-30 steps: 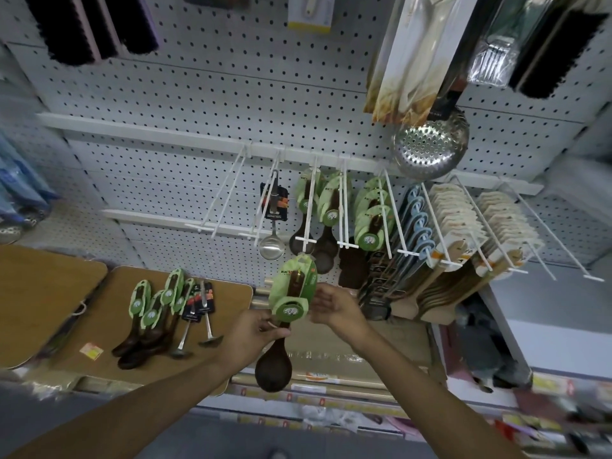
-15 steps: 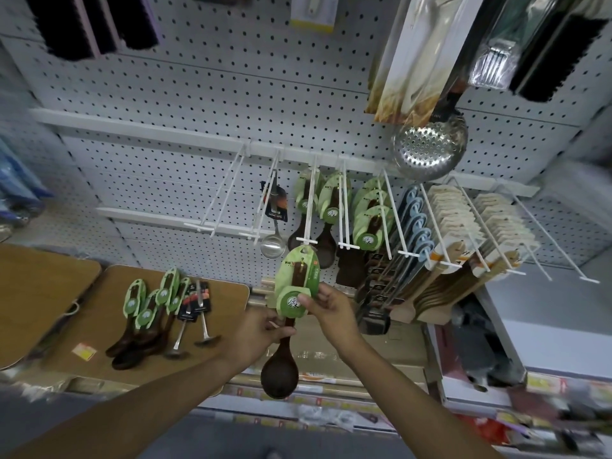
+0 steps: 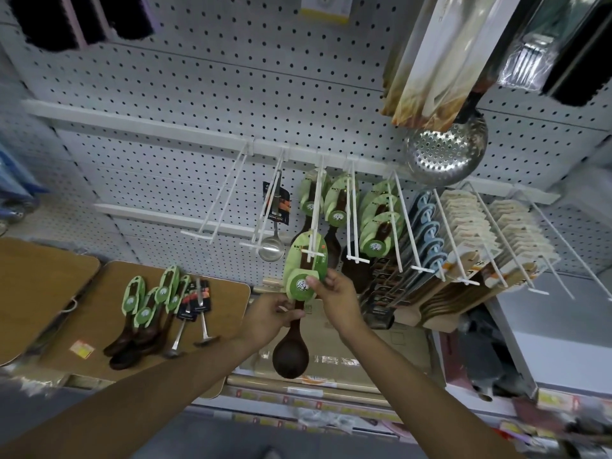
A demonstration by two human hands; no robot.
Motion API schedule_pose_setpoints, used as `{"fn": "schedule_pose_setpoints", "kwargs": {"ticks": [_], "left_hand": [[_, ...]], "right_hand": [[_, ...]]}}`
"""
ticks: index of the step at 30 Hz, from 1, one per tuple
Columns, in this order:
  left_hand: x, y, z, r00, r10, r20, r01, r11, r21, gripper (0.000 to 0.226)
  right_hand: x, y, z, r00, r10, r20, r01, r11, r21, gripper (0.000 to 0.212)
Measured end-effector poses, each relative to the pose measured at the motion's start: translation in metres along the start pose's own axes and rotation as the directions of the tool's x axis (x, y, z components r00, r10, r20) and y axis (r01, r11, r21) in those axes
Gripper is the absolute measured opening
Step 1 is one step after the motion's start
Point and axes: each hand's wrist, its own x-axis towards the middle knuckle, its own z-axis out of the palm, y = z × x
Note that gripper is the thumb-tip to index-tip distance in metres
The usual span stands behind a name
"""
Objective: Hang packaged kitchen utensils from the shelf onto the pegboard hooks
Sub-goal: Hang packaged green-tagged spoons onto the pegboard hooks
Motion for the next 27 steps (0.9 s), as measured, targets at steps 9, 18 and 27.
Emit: {"fn": "schedule_pose_setpoints", "kwargs": {"ticks": [9,18,27], "left_hand": [[0.05,0.012,0.002,0.998,-0.023,-0.06,0.024,0.999,0.028,0.014],[0.09,0.027,-0.003,0.988,-0.08,-0.132,0.088,0.995,0.052,0.027],[0.094,0.029,-0.009,0.989,-0.055,-0.137,0.085,0.971,0.224,0.02]], "right_hand": [[0.051,-0.001,-0.003,0.998,0.04,-0.053,-0.038,0.999,0.027,0.012],[0.109,0.005,-0.002,0.995,-0.004,-0.101,0.006,1.0,0.025,0.031],[0.115,-0.008,-0.001,0.984,0.094,-0.154,-0.1,0.995,-0.029,0.016]]}}
